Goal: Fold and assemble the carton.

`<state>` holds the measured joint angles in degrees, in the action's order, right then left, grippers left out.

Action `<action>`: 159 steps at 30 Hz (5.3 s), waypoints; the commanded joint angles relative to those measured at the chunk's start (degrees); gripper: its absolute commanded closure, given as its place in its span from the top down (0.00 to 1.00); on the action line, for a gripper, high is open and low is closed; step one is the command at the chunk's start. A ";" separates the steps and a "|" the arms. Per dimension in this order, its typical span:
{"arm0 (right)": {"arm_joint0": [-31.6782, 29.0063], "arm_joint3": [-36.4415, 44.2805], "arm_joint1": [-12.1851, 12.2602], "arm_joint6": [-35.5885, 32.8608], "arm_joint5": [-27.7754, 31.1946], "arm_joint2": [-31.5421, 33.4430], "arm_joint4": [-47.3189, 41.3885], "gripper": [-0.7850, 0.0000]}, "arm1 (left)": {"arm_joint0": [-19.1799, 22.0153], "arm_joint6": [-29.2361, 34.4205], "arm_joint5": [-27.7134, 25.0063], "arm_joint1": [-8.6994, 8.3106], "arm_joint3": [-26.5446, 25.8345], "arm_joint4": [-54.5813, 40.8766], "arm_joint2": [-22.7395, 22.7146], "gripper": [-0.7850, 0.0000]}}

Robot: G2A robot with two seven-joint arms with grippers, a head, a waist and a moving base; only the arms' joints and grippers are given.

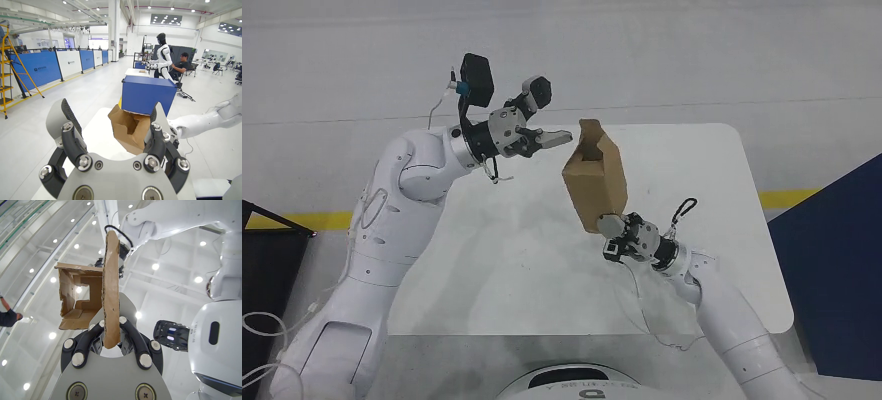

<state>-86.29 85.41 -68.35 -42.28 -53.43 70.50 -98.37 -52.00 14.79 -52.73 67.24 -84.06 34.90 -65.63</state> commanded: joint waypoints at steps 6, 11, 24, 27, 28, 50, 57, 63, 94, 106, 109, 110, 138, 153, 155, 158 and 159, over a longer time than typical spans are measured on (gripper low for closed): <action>0.23 0.66 0.25 -2.44 -3.89 -1.58 3.14 0.00 | 0.09 -0.36 -2.45 -0.02 2.65 -1.94 0.67 1.00; 0.49 0.95 0.47 -3.82 -4.57 -3.01 3.69 0.00 | 1.02 -2.19 -3.18 0.44 4.88 -0.42 2.22 1.00; 1.61 1.40 1.47 -3.99 -4.57 -4.84 2.94 0.00 | 3.34 -3.39 -5.27 1.23 6.24 1.02 7.69 1.00; 1.93 1.63 1.66 -4.00 -4.57 -5.23 2.23 0.00 | 3.23 -4.50 -5.27 1.11 6.16 1.34 8.36 1.00; 2.04 1.77 1.72 -4.00 -4.57 -5.35 1.95 0.00 | 3.15 -5.01 -5.27 1.05 5.99 1.50 8.61 1.00; 2.74 1.60 3.61 -4.00 -4.57 -6.59 -4.58 0.00 | 0.59 -16.04 -5.27 -4.79 -0.41 12.70 8.27 0.59; 3.29 0.21 3.70 -4.00 -4.57 -6.88 -4.99 0.00 | -0.21 -18.45 -5.27 -7.15 -4.46 14.81 9.24 0.38; 4.37 -1.70 3.39 -3.78 -4.07 -7.27 -5.98 0.00 | 0.14 -17.73 -5.27 -9.24 -5.80 13.90 11.31 0.32; 7.94 -5.86 1.51 -0.05 -4.15 -8.26 -13.74 0.00 | 7.62 -16.74 -5.27 -18.10 -6.27 6.06 19.00 0.42; 7.23 -5.06 1.16 -0.49 -3.44 -7.49 -12.93 0.00 | 9.36 -18.13 -5.27 -20.03 -5.70 -15.54 24.66 1.00; 7.10 -4.95 1.08 -0.70 -3.41 -7.31 -12.83 0.00 | 9.76 -17.47 -5.27 -20.96 -4.99 -24.34 24.38 1.00; 7.03 -4.91 1.04 -0.80 -3.46 -7.28 -12.88 0.00 | 10.06 -17.43 -5.27 -21.31 -4.44 -26.97 23.53 1.00; 4.83 -2.61 0.74 -3.04 -4.55 -6.88 -7.44 0.00 | 19.27 -3.06 0.33 -14.48 10.69 -23.87 26.40 1.00; 4.34 -2.39 0.70 -4.00 -4.57 -6.37 -7.06 0.00 | 20.70 -4.31 4.14 -12.51 14.81 -20.76 23.25 1.00; 4.25 -2.18 0.74 -4.00 -4.57 -6.51 -6.69 0.00 | 20.51 -3.25 4.74 -12.26 13.47 -18.78 23.55 1.00; 3.94 -1.09 0.88 -4.00 -4.57 -6.87 -5.49 0.00 | 20.60 0.36 4.91 -11.95 12.44 -18.13 24.17 1.00; 3.74 -0.68 0.97 -4.02 -4.56 -6.89 -5.02 0.00 | 20.74 1.21 5.33 -11.86 12.33 -17.98 24.19 0.99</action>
<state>-82.37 84.37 -67.47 -46.28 -58.00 63.64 -103.83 -31.40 15.05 -47.79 55.29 -71.66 16.92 -41.45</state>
